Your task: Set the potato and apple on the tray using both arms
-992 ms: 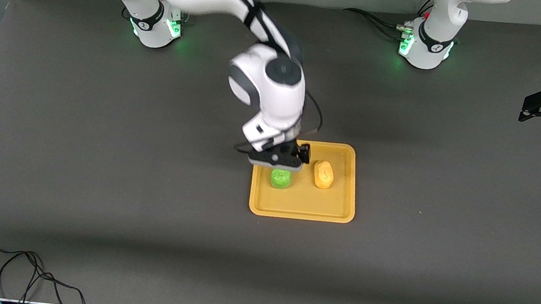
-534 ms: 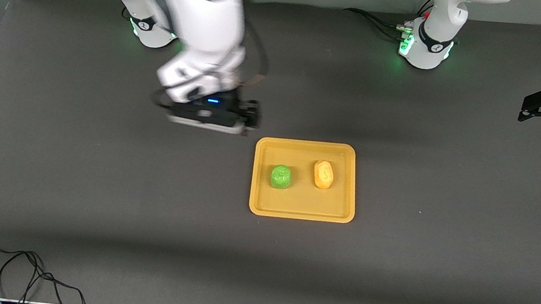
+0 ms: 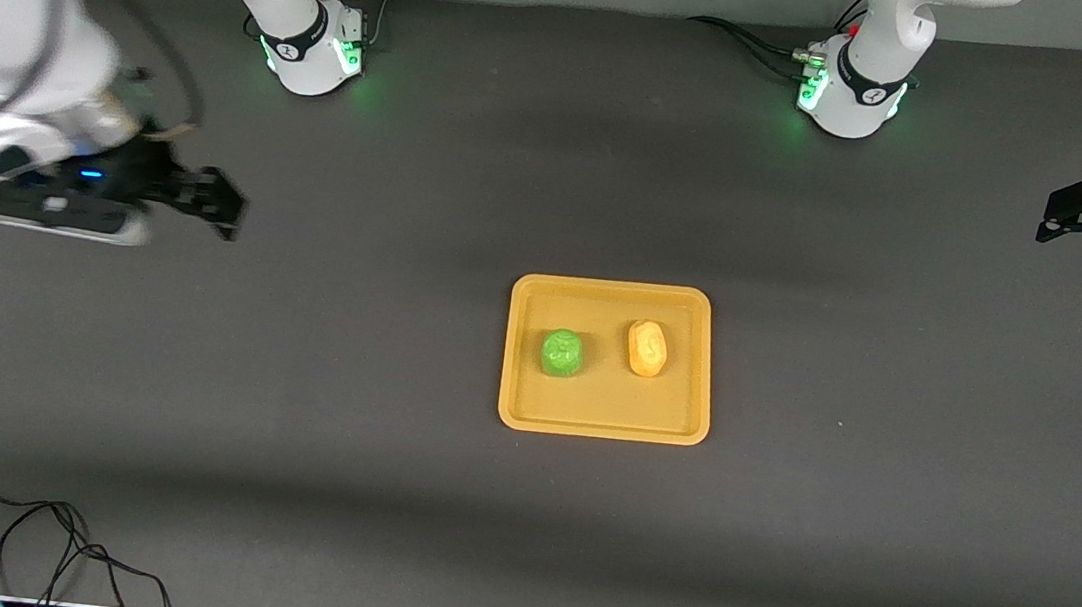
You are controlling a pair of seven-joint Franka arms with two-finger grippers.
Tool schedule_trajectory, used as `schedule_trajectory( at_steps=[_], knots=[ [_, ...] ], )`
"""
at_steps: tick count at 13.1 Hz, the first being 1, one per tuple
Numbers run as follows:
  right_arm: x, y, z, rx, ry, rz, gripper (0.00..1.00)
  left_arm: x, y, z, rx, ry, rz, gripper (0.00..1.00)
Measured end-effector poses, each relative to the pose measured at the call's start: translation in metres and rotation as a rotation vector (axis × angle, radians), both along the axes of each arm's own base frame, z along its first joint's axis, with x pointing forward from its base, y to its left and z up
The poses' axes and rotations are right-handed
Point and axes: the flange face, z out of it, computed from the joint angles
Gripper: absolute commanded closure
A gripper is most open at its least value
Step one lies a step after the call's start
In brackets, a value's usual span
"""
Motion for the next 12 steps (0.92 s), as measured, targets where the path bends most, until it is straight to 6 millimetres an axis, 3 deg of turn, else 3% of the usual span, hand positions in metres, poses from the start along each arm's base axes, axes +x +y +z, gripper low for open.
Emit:
schedule_trajectory(
  at_steps=[2,3,4,6,9,12],
  knots=[
    [0.005,-0.072,-0.002,0.042,0.018,0.007,0.0,0.001,0.002,-0.001,0.0,0.001,0.004,0.0],
    [0.005,-0.1,-0.002,0.05,0.019,0.011,0.0,0.001,0.006,-0.002,0.0,0.001,0.011,0.0],
    [0.005,-0.116,-0.001,0.052,0.018,0.008,0.0,0.002,0.01,-0.003,0.001,0.003,0.019,0.0],
    [0.002,-0.129,0.003,0.05,0.013,0.004,0.0,0.003,0.015,-0.003,0.001,0.0,0.025,0.0],
    [0.001,-0.14,0.003,0.049,0.014,0.013,0.0,0.011,0.013,0.014,0.004,-0.042,0.023,0.0],
    [0.001,-0.137,0.003,0.049,0.014,0.022,0.0,0.021,0.007,0.014,-0.006,-0.048,0.015,0.0]
  ],
)
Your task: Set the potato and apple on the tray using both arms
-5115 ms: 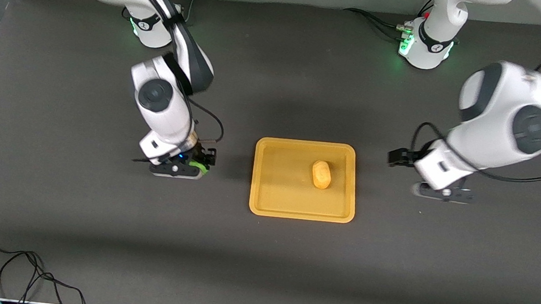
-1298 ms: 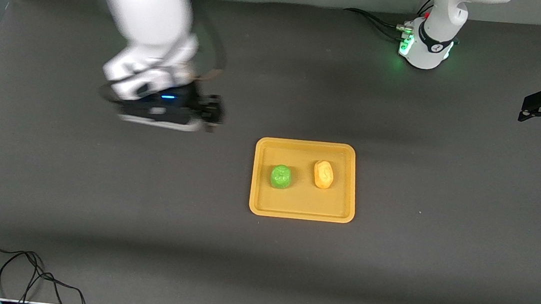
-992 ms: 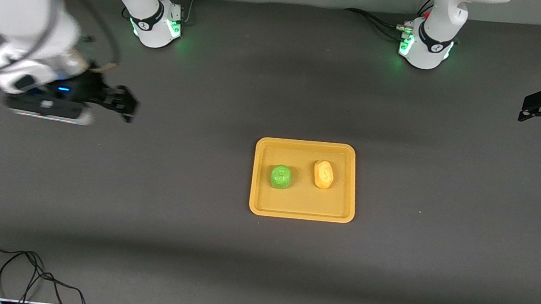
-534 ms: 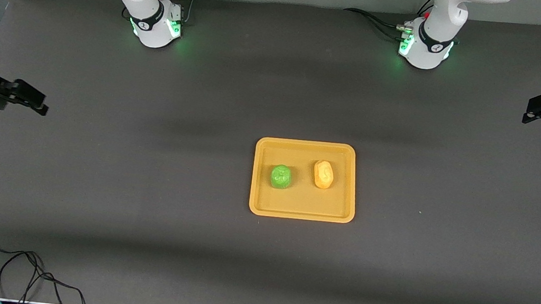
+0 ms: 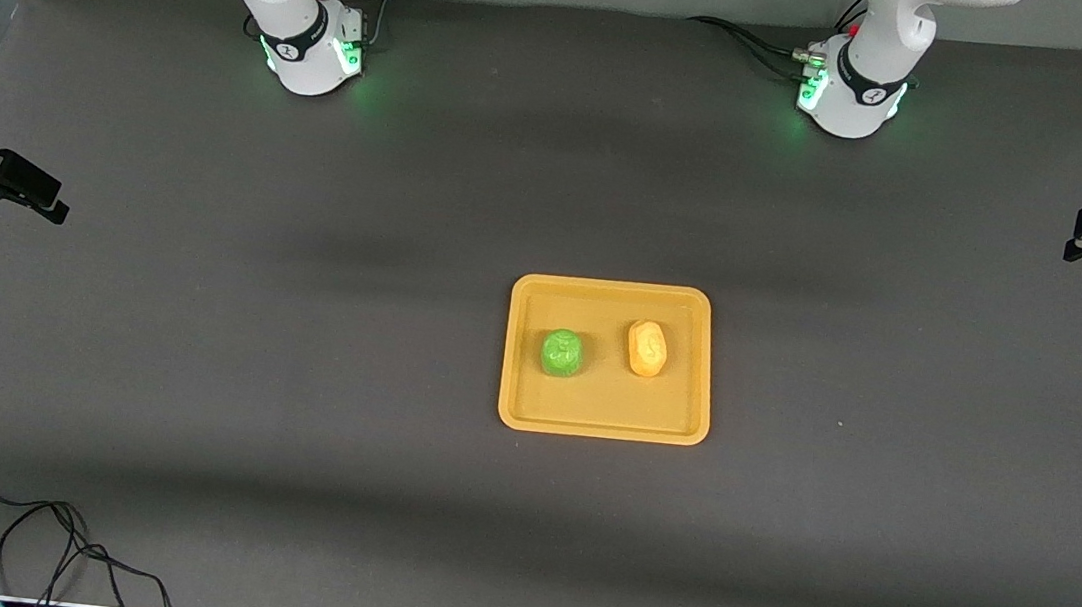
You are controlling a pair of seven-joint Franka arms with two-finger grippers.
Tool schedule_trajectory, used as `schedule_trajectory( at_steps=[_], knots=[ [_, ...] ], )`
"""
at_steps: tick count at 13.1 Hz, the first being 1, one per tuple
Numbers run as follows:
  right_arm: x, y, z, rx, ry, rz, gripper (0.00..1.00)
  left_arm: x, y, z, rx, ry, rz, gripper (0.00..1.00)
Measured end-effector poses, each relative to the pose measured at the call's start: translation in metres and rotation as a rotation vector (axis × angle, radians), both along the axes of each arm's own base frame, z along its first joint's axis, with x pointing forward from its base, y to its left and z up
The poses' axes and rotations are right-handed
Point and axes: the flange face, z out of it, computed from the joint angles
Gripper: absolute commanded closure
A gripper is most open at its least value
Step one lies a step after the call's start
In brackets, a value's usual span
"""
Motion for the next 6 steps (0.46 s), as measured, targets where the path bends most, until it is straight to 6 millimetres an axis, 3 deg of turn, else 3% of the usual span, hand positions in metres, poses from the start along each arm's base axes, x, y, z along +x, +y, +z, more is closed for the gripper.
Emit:
schedule_trajectory(
  at_steps=[6],
  knots=[
    [-0.0003,0.0024,0.0002,0.002,0.002,0.004,0.0,0.0026,-0.0016,-0.0022,-0.008,0.004,-0.001,0.0]
  ],
)
